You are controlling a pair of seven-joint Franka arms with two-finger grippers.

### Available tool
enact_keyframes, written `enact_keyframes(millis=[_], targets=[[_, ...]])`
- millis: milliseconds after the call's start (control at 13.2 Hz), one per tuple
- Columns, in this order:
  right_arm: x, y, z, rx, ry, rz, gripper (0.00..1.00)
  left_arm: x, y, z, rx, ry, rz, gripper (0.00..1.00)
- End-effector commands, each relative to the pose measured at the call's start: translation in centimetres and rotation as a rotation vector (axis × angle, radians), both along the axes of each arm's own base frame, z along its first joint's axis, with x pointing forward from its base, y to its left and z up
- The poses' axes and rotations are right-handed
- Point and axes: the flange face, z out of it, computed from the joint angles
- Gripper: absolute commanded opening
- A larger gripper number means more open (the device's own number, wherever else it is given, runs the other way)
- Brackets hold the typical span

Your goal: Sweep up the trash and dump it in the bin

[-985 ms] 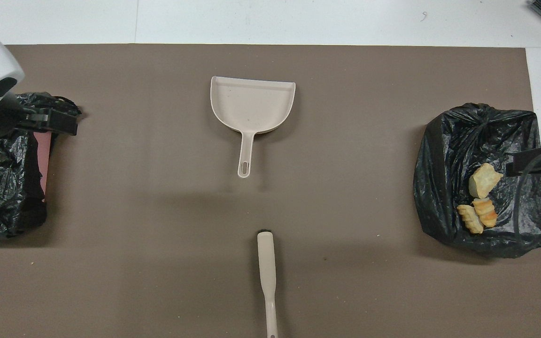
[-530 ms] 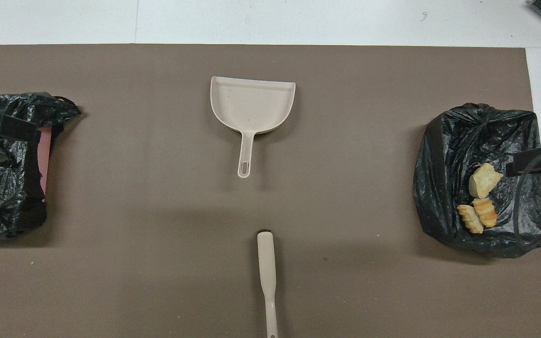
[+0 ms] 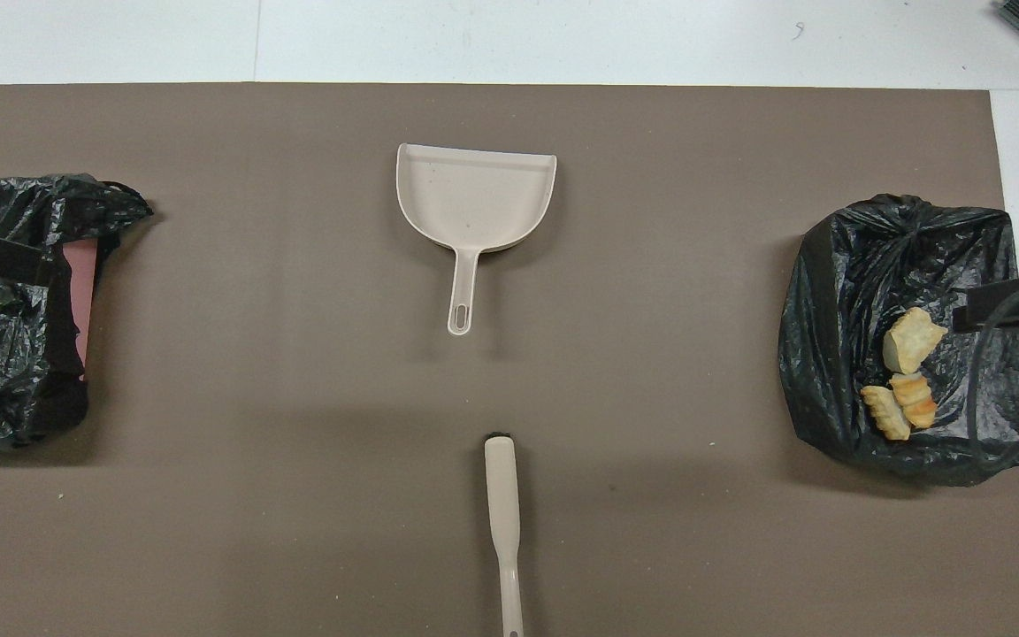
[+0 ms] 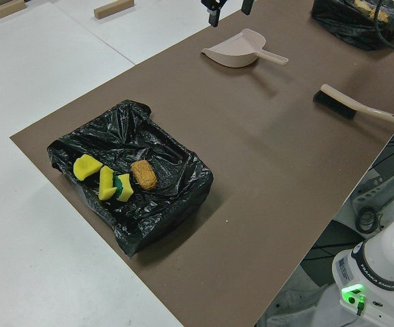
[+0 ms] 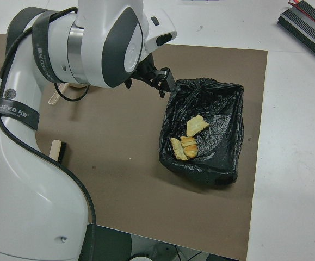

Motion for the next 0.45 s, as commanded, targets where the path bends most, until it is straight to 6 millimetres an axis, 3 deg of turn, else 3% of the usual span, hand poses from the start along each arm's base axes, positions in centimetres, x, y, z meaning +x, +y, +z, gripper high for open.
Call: enact_keyframes(millis=[0,379], targets=[[-0.41,-0.24,0.18,0.021,-0.005,0.008,1.00,-1.07,-0.05,0.10,0.003,0.007,-0.012,1.00],[-0.41,-0.15,0.18,0.021,-0.005,0.010,1.00,-1.05,0.45,0.10,0.003,0.007,-0.013,1.00]])
